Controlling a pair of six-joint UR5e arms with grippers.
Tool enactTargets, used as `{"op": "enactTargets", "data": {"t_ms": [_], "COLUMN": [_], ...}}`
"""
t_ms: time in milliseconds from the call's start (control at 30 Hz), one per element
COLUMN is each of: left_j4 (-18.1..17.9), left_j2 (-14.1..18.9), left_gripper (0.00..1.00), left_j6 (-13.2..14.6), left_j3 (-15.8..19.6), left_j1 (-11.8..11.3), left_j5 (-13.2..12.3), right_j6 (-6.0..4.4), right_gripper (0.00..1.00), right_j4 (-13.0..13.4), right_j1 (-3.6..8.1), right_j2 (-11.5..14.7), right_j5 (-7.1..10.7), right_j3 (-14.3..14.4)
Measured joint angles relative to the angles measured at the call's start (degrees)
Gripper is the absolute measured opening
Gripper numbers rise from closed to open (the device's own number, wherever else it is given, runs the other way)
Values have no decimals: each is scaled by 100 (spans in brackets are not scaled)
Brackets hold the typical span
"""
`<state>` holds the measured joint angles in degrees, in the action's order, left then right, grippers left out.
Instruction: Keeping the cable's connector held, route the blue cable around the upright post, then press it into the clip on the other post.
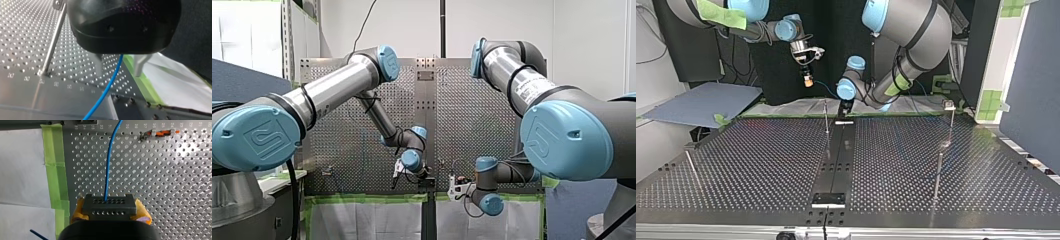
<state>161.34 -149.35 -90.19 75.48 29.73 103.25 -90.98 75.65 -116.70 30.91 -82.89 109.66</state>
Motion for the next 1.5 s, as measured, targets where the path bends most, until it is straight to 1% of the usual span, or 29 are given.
{"op": "enactTargets", "data": {"t_ms": [33,67,100,167,533,733,900,1033,1067,1167,1233,1300,1500], "left_j4": [3,7,11,12,0,-147,-363,-571,-640,-818,-889,-934,-1034], "left_j2": [0,0,0,0,0,4,12,36,57,128,169,206,235], "left_gripper": [27,15,15,0,0,0,0,0,0,0,0,0,0], "left_j6": [-6,-19,-35,-91,-287,-382,-512,-551,-566,-600,-612,-629,-699], "left_j3": [0,0,0,0,9,134,309,467,529,659,704,731,746], "left_j1": [0,0,0,0,16,17,4,-21,-30,-51,-60,-70,-104], "left_j5": [27,53,66,79,79,103,111,96,90,49,31,30,26], "right_j6": [1,1,1,4,23,57,112,236,301,421,454,455,417], "right_gripper": [0,0,0,0,0,0,0,0,0,0,0,0,0], "right_j4": [0,1,2,2,-13,-14,-28,-83,-118,-250,-349,-467,-664], "right_j1": [0,0,0,0,-1,1,18,37,42,37,42,53,86], "right_j2": [0,0,0,0,-1,-1,4,29,58,186,285,391,635], "right_j5": [1,1,2,4,0,-17,-34,-42,-43,-58,-83,-113,-137], "right_j3": [0,0,-2,-1,-1,0,0,0,0,2,1,1,26]}}
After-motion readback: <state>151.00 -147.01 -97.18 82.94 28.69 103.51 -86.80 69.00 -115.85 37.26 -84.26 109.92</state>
